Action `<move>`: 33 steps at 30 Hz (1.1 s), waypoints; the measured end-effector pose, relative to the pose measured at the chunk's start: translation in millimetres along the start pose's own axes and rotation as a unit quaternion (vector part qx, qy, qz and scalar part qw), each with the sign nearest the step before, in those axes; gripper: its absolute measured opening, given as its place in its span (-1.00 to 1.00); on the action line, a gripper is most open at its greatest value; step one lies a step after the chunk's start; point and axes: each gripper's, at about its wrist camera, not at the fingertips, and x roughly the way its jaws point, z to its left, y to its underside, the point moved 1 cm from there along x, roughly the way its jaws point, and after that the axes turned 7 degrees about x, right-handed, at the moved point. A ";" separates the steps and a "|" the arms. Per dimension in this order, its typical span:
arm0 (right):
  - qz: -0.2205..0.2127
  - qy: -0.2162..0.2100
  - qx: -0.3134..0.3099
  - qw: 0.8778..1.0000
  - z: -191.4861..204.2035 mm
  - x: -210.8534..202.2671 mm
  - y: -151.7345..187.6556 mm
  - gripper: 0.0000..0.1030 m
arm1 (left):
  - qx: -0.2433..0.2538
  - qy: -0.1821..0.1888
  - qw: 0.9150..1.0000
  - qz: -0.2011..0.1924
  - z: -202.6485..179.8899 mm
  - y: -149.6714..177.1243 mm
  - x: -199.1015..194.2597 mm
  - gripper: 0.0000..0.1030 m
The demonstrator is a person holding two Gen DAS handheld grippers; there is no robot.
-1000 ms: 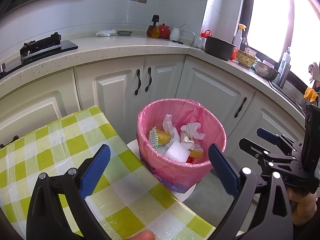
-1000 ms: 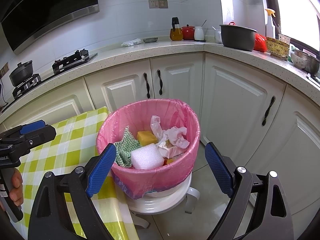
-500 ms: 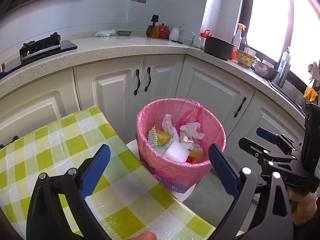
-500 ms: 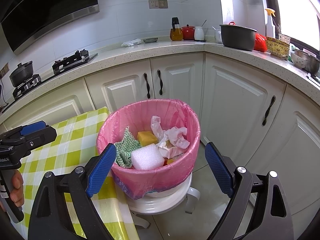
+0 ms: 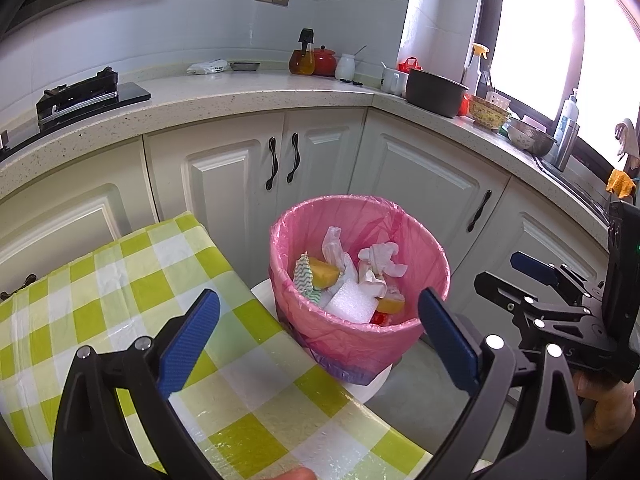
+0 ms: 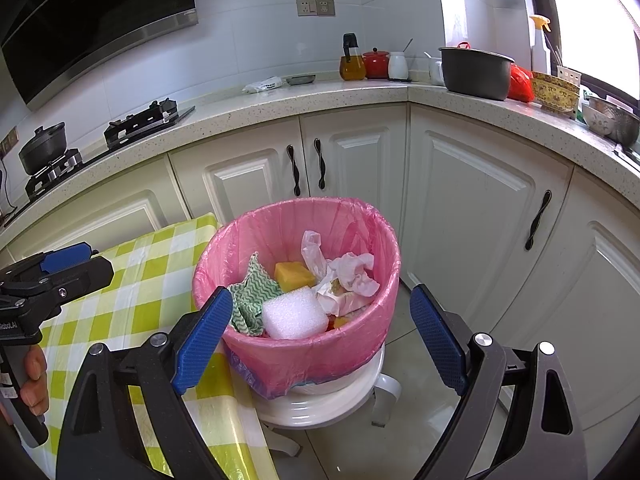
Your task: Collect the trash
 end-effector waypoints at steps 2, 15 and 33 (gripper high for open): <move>0.000 -0.001 0.000 1.000 -0.4 0.2 -0.1 0.65 | 0.000 -0.002 1.000 0.000 -0.5 -0.2 0.1 0.88; 0.001 -0.001 0.000 1.000 0.3 1.1 -0.1 0.65 | 0.003 0.001 1.000 0.001 -1.2 0.2 -0.7 0.90; 0.002 -0.002 0.001 1.000 0.1 1.0 0.0 0.65 | 0.008 0.002 1.000 0.003 -0.9 1.6 0.3 0.90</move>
